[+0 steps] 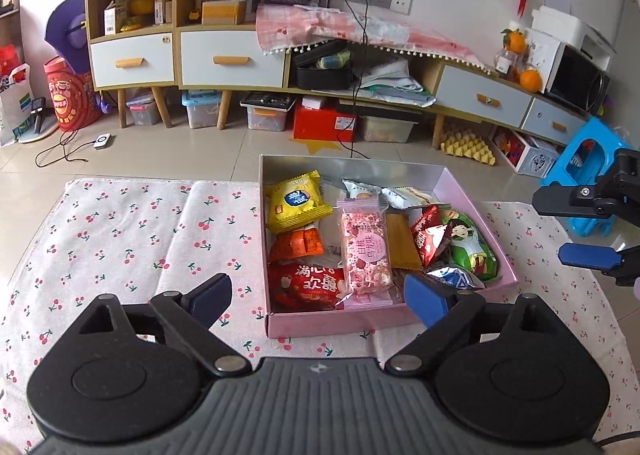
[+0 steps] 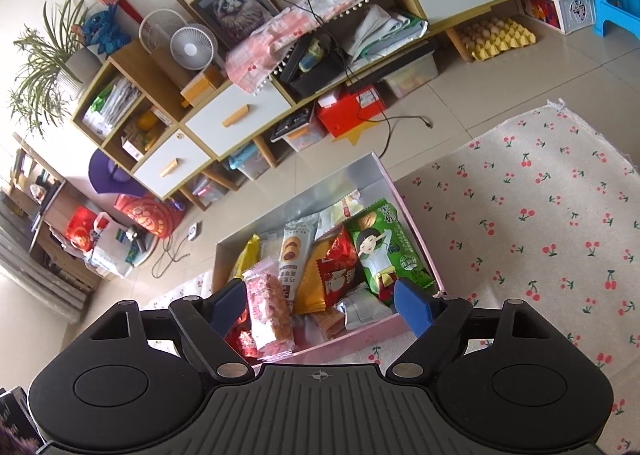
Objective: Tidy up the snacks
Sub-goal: 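Withdraw both tools from the box toward the last two snacks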
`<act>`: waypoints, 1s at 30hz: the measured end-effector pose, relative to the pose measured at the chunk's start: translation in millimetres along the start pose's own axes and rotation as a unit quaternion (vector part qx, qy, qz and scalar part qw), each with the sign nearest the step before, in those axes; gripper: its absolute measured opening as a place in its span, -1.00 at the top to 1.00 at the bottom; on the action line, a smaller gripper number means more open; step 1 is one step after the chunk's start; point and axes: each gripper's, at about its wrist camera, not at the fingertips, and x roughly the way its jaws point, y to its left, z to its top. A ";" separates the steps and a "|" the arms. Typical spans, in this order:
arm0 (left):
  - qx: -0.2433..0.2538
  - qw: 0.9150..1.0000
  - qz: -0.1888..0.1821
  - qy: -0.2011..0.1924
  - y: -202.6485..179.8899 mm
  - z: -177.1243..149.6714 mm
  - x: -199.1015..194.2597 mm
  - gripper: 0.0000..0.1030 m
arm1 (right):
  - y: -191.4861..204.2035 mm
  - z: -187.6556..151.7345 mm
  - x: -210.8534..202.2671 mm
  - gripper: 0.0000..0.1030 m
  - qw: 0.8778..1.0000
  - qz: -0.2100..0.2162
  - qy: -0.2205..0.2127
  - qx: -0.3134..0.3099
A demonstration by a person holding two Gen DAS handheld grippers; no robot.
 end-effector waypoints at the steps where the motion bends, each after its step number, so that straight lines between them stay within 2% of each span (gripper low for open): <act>1: -0.002 1.000 0.002 -0.003 1.0 1.1 -2.7 -0.80 | 1.0 0.7 -3.1 -0.61 1.000 0.000 -0.002 -0.001; 5: -0.009 1.000 0.004 -0.006 3.8 3.3 -11.7 -0.86 | 4.2 2.1 -14.2 -0.63 1.000 0.003 -0.009 -0.003; 11: -0.010 1.000 0.010 0.027 4.6 -12.8 -18.3 -0.88 | 3.1 -8.6 -19.8 -0.66 1.000 -0.003 0.001 -0.011; 21: -0.025 0.994 0.027 0.102 5.6 -50.7 -23.9 -0.95 | -6.1 -43.8 -14.5 -0.69 0.998 -0.031 0.039 -0.030; 27: -0.041 0.988 0.025 0.146 1.3 -76.0 -22.0 -0.94 | -10.2 -68.8 -5.0 -0.71 0.995 -0.052 0.083 -0.036; 30: -0.049 0.984 0.006 0.172 -1.9 -85.3 -22.9 -0.93 | -4.5 -76.7 -4.5 -0.71 0.992 -0.063 0.095 -0.056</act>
